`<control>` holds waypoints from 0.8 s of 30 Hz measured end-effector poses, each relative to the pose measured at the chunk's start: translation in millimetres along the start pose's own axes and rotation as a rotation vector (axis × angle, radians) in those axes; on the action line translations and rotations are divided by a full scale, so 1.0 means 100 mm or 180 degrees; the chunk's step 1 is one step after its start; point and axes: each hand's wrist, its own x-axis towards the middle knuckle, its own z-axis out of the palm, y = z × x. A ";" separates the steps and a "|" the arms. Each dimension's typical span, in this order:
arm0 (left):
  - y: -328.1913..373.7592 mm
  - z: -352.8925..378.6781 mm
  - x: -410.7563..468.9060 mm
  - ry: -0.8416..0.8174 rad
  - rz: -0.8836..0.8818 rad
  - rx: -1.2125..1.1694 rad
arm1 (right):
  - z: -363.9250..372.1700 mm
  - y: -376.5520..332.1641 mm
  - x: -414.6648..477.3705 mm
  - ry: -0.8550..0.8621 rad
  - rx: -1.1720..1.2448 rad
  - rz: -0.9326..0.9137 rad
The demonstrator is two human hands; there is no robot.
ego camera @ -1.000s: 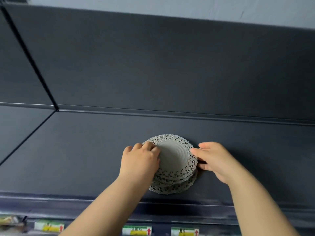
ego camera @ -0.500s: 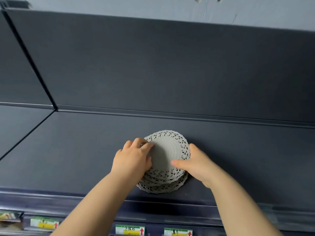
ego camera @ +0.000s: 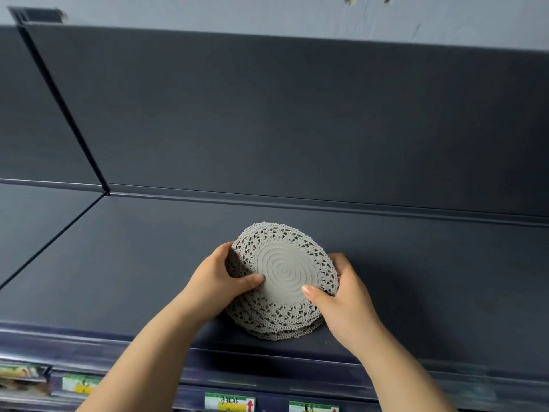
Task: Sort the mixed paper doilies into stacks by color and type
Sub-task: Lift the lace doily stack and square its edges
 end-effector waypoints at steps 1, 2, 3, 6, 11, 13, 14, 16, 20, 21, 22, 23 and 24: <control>0.02 -0.01 -0.03 0.0118 0.0002 -0.0132 | 0.01 -0.02 -0.01 0.0057 0.0027 -0.0038; 0.03 -0.01 -0.06 0.0246 0.0020 -0.0226 | 0.01 -0.04 -0.02 0.0121 0.0057 -0.0073; 0.05 -0.02 -0.09 0.0384 0.0064 -0.0284 | 0.01 -0.07 -0.03 0.0188 0.0080 -0.0114; 0.14 -0.09 -0.20 0.0826 0.0367 -0.0233 | 0.02 -0.22 -0.05 0.0378 0.0100 -0.0290; 0.29 -0.50 -0.39 0.1469 0.0877 -0.0296 | 0.25 -0.60 -0.13 0.0611 0.0322 -0.0632; 0.27 -0.72 -0.46 0.1632 0.0958 -0.0422 | 0.42 -0.76 -0.16 0.0594 0.0422 -0.0740; 0.23 -0.83 -0.48 0.1702 0.0980 -0.0449 | 0.51 -0.85 -0.18 0.0569 0.0458 -0.0788; 0.12 -1.06 -0.54 0.1802 0.0988 -0.0447 | 0.73 -1.00 -0.20 0.0520 0.0497 -0.0848; -0.20 -1.61 -0.64 0.1879 0.1028 -0.0493 | 1.29 -1.29 -0.30 0.0409 0.0536 -0.0868; -0.30 -1.76 -0.67 0.1897 0.1049 -0.0496 | 1.45 -1.36 -0.34 0.0380 0.0545 -0.0875; -0.38 -1.92 -0.70 0.1917 0.1069 -0.0511 | 1.61 -1.44 -0.38 0.0363 0.0558 -0.0884; -0.47 -2.07 -0.72 0.1939 0.1088 -0.0546 | 1.76 -1.52 -0.42 0.0363 0.0577 -0.0896; -0.56 -2.21 -0.75 0.1956 0.1112 -0.0598 | 1.92 -1.60 -0.46 0.0377 0.0588 -0.0912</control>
